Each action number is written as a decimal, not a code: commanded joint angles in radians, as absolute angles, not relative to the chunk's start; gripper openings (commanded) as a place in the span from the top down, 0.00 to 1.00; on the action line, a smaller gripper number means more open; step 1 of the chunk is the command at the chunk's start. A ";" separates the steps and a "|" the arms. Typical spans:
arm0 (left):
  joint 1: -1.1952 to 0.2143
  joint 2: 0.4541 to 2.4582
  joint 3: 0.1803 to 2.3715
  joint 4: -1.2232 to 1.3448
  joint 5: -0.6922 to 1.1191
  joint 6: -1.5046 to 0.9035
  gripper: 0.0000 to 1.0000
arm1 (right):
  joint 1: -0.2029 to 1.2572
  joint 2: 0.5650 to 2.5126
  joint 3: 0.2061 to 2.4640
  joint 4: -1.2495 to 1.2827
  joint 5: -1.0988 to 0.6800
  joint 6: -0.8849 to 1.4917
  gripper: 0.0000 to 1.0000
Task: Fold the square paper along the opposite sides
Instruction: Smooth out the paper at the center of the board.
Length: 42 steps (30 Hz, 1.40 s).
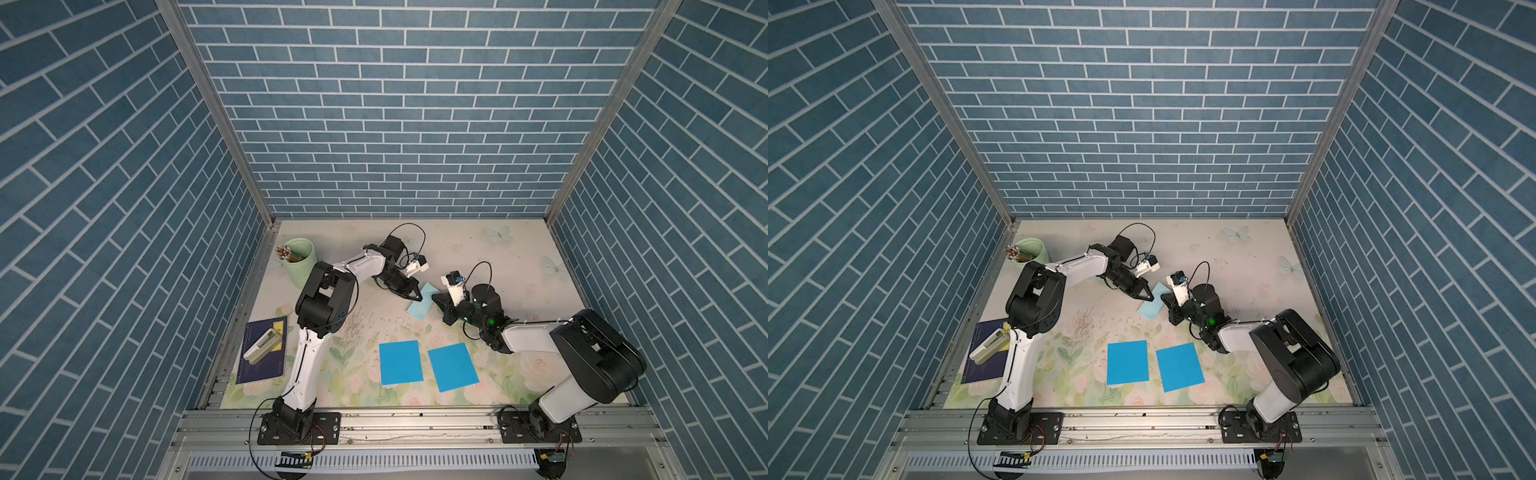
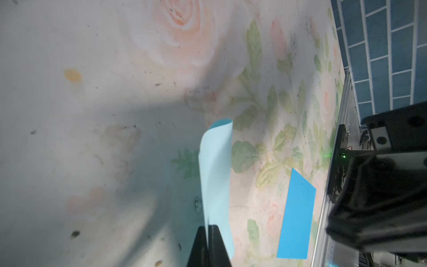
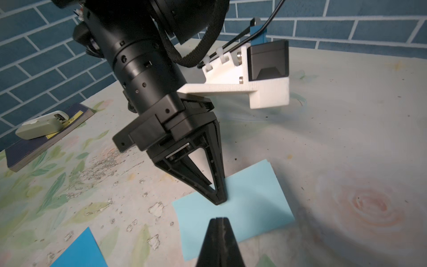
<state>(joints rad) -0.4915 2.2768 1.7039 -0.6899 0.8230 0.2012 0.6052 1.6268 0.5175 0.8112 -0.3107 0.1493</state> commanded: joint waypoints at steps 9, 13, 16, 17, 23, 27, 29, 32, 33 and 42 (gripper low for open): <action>-0.490 2.358 1.810 -0.801 0.818 0.279 0.99 | 0.614 1.846 0.573 0.914 -0.356 0.200 0.99; -0.489 2.367 1.813 -0.800 0.818 0.282 0.97 | 0.614 1.871 0.573 0.893 -0.326 0.202 1.00; -0.489 2.369 1.814 -0.799 0.818 0.282 0.95 | 0.614 1.876 0.559 0.892 -0.310 0.211 1.00; -0.489 2.369 1.814 -0.798 0.818 0.282 0.94 | 0.613 1.876 0.552 0.893 -0.306 0.212 1.00; -0.489 2.372 1.810 -0.790 0.805 0.272 0.88 | 0.621 1.868 0.521 0.896 -0.271 0.223 1.00; -0.489 2.372 1.811 -0.782 0.788 0.258 0.86 | 0.631 1.866 0.509 0.903 -0.256 0.227 1.00; -0.488 2.370 1.811 -0.777 0.786 0.252 0.90 | 0.634 1.865 0.504 0.910 -0.253 0.232 1.00; -0.489 2.370 1.802 -0.763 0.775 0.240 1.00 | 0.639 1.859 0.497 0.919 -0.255 0.233 1.00; -0.489 2.370 1.798 -0.758 0.770 0.238 1.00 | 0.638 1.851 0.496 0.920 -0.256 0.230 1.00; -0.491 2.366 1.780 -0.734 0.748 0.263 1.00 | 0.638 1.794 0.525 0.966 -0.219 0.055 1.00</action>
<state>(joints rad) -0.4911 2.3474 1.7924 -0.7403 0.7677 0.2432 0.6323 1.7935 0.5026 0.9367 -0.2428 0.1394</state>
